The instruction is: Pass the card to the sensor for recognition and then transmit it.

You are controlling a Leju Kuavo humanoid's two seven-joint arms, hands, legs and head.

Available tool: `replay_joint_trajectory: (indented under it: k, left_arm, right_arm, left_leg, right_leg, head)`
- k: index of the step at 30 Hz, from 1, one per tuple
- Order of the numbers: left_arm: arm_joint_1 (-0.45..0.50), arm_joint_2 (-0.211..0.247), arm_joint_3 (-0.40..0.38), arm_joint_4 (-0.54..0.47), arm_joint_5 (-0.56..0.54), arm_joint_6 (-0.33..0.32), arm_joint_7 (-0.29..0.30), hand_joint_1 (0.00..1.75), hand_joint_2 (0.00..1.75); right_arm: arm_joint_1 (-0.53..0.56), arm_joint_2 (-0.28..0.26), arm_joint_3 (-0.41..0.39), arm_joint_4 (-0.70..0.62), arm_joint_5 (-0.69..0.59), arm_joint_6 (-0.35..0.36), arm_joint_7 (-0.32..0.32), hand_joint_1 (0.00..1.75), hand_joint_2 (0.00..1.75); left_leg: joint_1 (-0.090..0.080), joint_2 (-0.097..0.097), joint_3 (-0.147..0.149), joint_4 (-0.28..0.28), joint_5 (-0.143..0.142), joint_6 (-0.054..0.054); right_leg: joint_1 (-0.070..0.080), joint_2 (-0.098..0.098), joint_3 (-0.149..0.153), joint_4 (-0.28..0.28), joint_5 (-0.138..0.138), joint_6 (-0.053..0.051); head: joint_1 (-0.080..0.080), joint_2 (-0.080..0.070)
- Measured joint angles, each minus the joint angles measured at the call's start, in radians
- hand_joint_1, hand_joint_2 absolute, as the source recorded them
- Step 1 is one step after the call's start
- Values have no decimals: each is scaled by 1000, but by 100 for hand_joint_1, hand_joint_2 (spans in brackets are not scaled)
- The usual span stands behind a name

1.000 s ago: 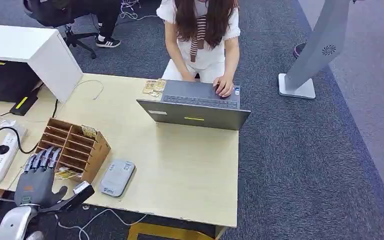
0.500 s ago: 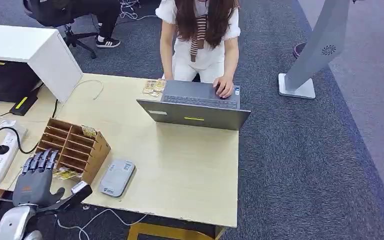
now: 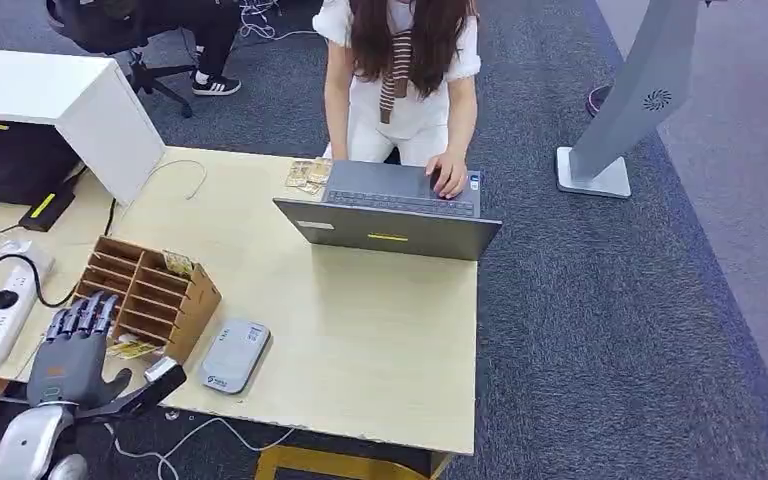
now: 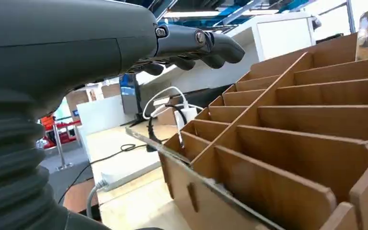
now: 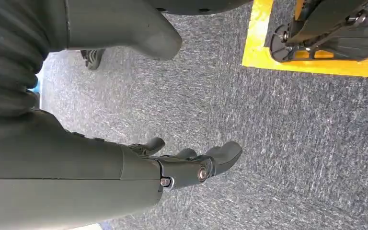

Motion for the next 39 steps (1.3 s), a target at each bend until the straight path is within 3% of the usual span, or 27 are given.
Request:
replay_joint_trajectory:
  k: [13, 14, 15, 39]
  left_arm:
    - [-12, -3, -2, 7, -13, 3, 0, 0, 175]
    - [-12, -3, -2, 7, -14, 3, 0, 23, 175]
    - [-12, -3, -2, 7, -15, 2, 2, 175, 175]
    - [-10, -3, -8, 7, 6, 27, -12, 175, 175]
  right_arm:
    - [-1, 0, -6, 0, 0, 2, 0, 0, 175]
    - [-1, 0, -6, 0, 0, 2, 0, 0, 175]
    - [-1, 0, -6, 0, 0, 2, 0, 0, 175]
    - [-1, 0, -16, 0, 14, 3, -2, 0, 175]
  left_leg:
    - [0, 0, 0, 0, 0, 0]
    - [0, 0, 0, 0, 0, 0]
    - [0, 0, 0, 0, 0, 0]
    - [0, 0, 0, 0, 0, 0]
  right_leg:
    - [0, 0, 0, 0, 0, 0]
    - [0, 0, 0, 0, 0, 0]
    - [0, 0, 0, 0, 0, 0]
    - [0, 0, 0, 0, 0, 0]
  head:
    - [0, 0]
    - [0, 0]
    - [0, 0]
    - [0, 0]
